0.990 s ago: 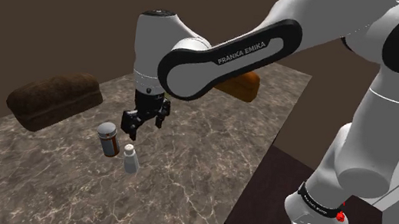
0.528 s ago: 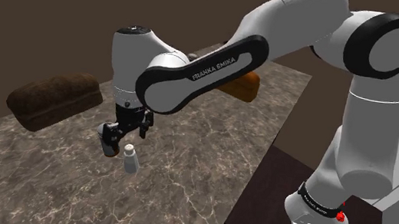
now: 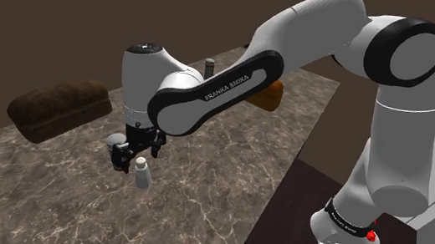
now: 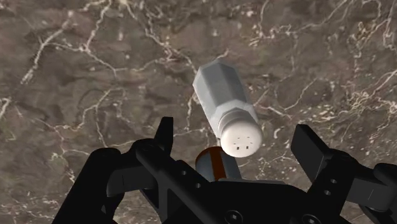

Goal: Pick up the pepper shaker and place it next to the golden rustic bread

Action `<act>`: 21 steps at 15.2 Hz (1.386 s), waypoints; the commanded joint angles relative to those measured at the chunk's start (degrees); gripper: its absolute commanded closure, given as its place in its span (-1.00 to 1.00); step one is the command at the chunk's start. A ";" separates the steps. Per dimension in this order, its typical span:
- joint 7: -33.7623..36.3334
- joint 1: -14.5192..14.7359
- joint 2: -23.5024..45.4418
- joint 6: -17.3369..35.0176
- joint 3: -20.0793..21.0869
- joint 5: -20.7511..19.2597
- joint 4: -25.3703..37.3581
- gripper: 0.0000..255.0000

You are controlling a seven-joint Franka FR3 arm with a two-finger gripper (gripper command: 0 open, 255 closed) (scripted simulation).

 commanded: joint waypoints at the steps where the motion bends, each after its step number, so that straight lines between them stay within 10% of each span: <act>1: 0.01 0.00 0.03 0.06 -0.01 -0.02 -0.03 -1.00; 4: 0.01 0.00 0.02 0.05 -0.01 -0.02 -0.02 -1.00; 5: 0.01 0.00 0.02 0.05 -0.01 -0.02 -0.02 1.00; 21: -0.74 -0.43 -2.39 -4.47 0.62 1.34 2.30 1.00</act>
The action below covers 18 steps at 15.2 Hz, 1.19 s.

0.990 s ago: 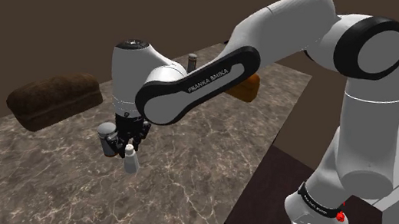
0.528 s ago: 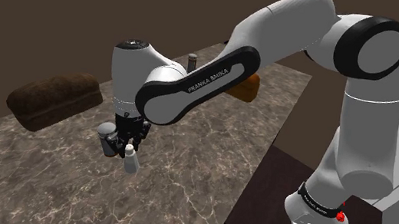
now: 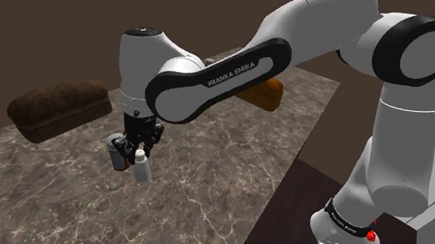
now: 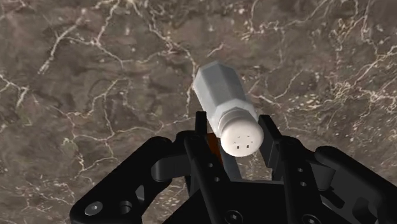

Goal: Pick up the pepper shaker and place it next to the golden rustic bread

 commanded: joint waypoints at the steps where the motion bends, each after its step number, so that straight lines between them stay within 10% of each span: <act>1: -0.20 -0.12 -0.67 -1.27 0.15 0.36 0.64 1.00; 18: -1.17 -0.41 -4.12 -13.16 0.93 2.30 9.41 1.00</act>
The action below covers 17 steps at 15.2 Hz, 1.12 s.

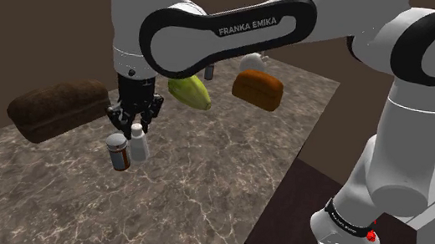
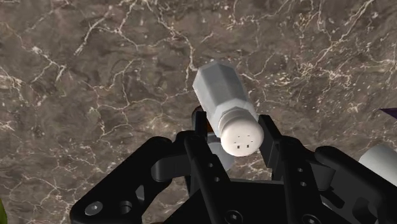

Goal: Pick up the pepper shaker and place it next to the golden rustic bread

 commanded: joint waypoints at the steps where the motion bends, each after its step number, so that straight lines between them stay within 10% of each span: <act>1: -0.03 0.05 -0.15 -1.56 0.06 0.10 1.41 1.00; 17: 0.18 0.96 0.44 -14.15 0.40 -0.09 14.58 1.00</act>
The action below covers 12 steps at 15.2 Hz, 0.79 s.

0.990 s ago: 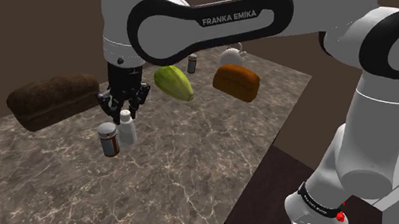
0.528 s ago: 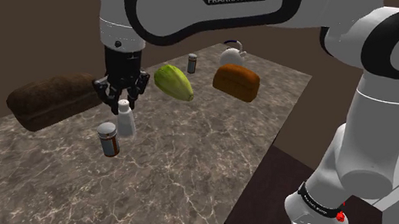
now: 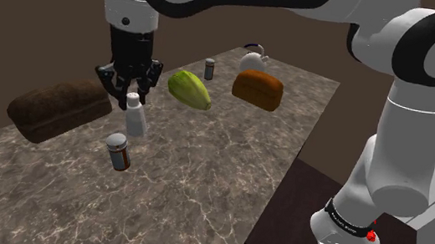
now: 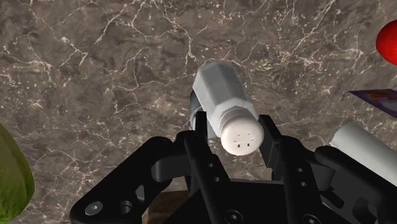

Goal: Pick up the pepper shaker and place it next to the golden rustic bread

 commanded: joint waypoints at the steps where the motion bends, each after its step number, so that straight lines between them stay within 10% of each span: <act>1: 0.15 0.29 0.51 -1.83 0.04 -0.24 2.29 1.00; 12: -14.82 -10.03 -13.29 1.49 -4.83 7.44 -14.11 1.00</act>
